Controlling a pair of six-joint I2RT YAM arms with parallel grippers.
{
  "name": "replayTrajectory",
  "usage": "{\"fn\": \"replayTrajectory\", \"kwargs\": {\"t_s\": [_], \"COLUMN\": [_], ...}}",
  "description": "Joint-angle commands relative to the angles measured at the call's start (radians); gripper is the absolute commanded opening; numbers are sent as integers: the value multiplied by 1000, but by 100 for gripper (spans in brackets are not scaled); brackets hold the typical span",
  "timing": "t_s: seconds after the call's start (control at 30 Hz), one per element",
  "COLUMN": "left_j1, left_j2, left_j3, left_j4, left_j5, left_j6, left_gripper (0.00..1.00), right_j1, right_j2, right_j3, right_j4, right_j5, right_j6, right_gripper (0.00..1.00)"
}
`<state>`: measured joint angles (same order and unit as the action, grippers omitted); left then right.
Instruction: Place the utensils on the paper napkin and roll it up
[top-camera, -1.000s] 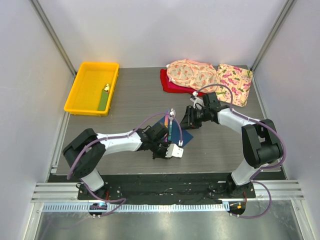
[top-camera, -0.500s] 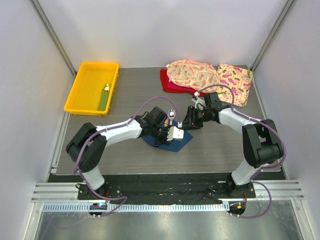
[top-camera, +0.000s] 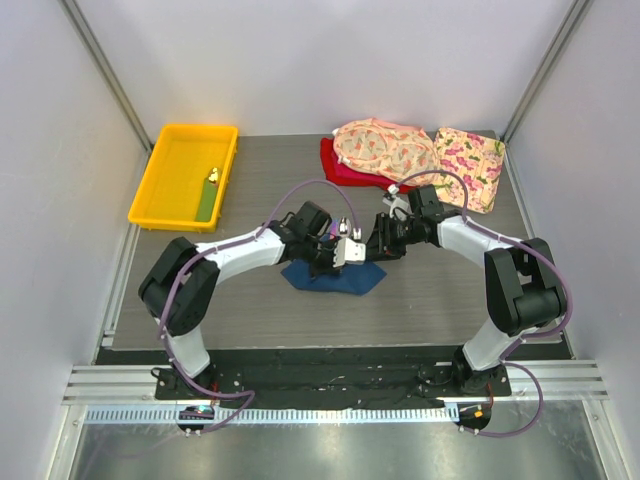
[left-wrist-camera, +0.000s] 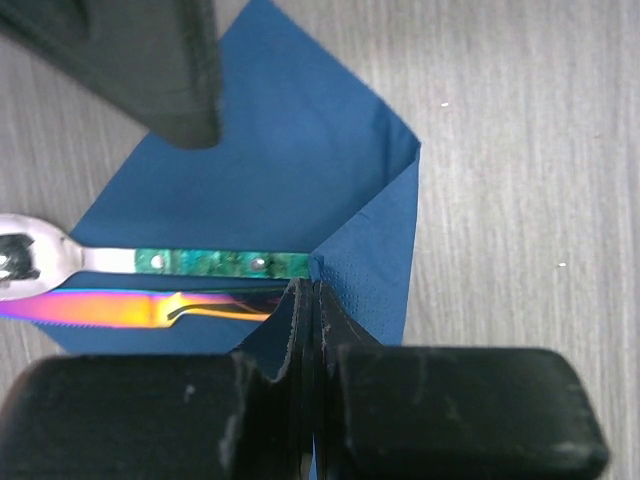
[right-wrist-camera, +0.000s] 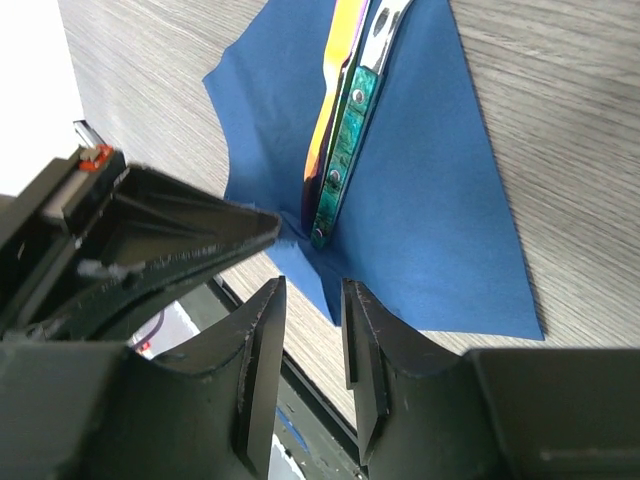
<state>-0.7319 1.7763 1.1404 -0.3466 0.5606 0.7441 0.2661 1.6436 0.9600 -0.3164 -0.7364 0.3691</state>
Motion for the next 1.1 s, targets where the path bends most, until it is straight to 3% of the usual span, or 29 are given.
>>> {"fn": "replayTrajectory", "kwargs": {"t_s": [0.0, 0.67, 1.07], "left_j1": [17, 23, 26], "left_j2": [11, 40, 51], "left_j3": [32, -2, -21], "left_j4": [44, 159, 187], "left_j5": [25, -65, -91], "left_j6": [17, -49, -66], "left_gripper": [0, 0, 0], "right_j1": [-4, 28, 100], "right_j2": [15, 56, 113], "right_j3": [29, -44, -61], "right_j4": [2, 105, 148], "right_j5": [-37, -147, -113], "right_j6": [2, 128, 145], "right_gripper": [36, 19, 16]}}
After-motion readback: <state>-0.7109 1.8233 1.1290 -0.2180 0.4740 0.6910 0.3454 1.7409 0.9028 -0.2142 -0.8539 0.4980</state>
